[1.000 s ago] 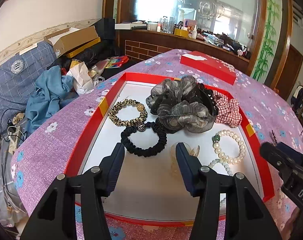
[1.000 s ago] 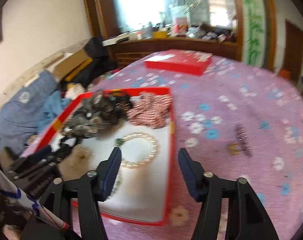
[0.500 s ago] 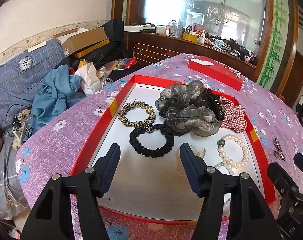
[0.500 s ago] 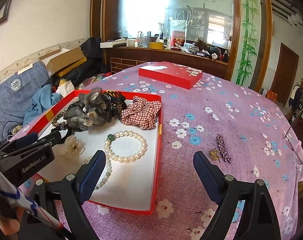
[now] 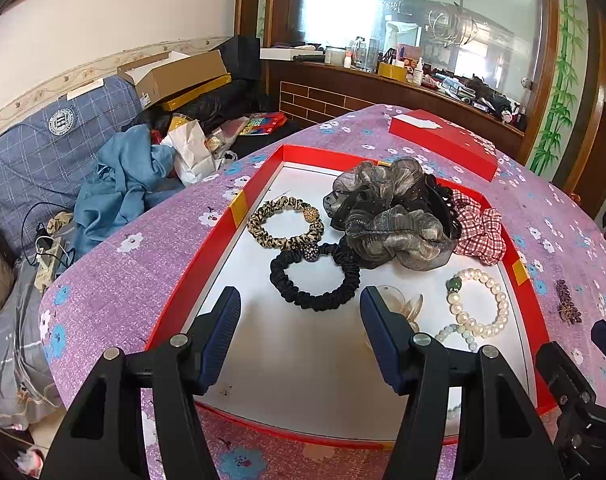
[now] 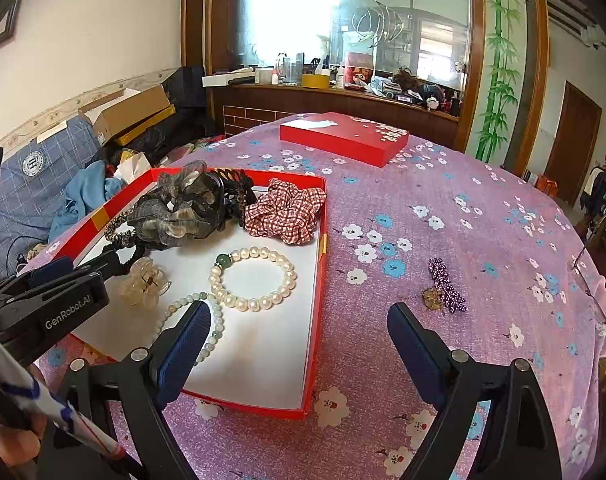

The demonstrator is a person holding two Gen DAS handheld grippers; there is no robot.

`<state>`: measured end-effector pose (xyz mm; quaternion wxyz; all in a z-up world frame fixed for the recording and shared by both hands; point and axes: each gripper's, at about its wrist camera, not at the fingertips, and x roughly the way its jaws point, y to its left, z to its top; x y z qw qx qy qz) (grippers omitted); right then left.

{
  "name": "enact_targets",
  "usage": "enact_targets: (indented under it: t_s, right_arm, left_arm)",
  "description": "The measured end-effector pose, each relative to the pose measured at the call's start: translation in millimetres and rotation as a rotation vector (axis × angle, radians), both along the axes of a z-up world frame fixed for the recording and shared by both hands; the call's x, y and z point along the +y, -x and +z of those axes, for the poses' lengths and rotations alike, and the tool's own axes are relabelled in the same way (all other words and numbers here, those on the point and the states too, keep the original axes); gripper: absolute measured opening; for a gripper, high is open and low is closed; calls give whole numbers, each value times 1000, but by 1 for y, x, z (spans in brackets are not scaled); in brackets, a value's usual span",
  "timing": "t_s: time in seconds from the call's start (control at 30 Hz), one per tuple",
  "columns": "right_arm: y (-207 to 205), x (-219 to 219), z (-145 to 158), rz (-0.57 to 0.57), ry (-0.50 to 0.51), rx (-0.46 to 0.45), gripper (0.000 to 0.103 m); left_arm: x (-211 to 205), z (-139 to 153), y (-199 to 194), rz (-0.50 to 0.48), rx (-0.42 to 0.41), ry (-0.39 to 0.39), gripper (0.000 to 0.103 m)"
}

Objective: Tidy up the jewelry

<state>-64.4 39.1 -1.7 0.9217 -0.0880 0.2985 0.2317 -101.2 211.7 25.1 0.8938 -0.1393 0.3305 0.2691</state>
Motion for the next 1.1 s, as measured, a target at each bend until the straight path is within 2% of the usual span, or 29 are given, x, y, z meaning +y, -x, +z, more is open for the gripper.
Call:
enact_targets:
  t_s: [0.13,0.33,0.4,0.53,0.67,0.83,0.97,1.1]
  right_arm:
    - [1,0,0,1,7,-5,93]
    - [1,0,0,-5,11,-7,93]
    - [1,0,0,-7,16,-10,93]
    - [2,0,1,-7,18,-18,93]
    - [2,0,1,-7,20,-14,93]
    - [1,-2,-1,-6,20,-5,93]
    - [-1,-5,-1,-11,15,4,93]
    - [-2,-6,-1,-13,16,4,93]
  left_arm:
    - [0,0,1,1,-1,-5,62]
    - [-5,5,8,0,-19,-34,75]
    - [-8,6,10,-6,-8,-47,82]
    - [-11,5,14,-15,46,-64,84]
    - [-5,15,23,33,61,-68,89]
    - [3,38,42,111,-8,-98,97]
    - [3,49,47,124,-13,-143,98]
    - [-4,50,40,85,15,-170,98]
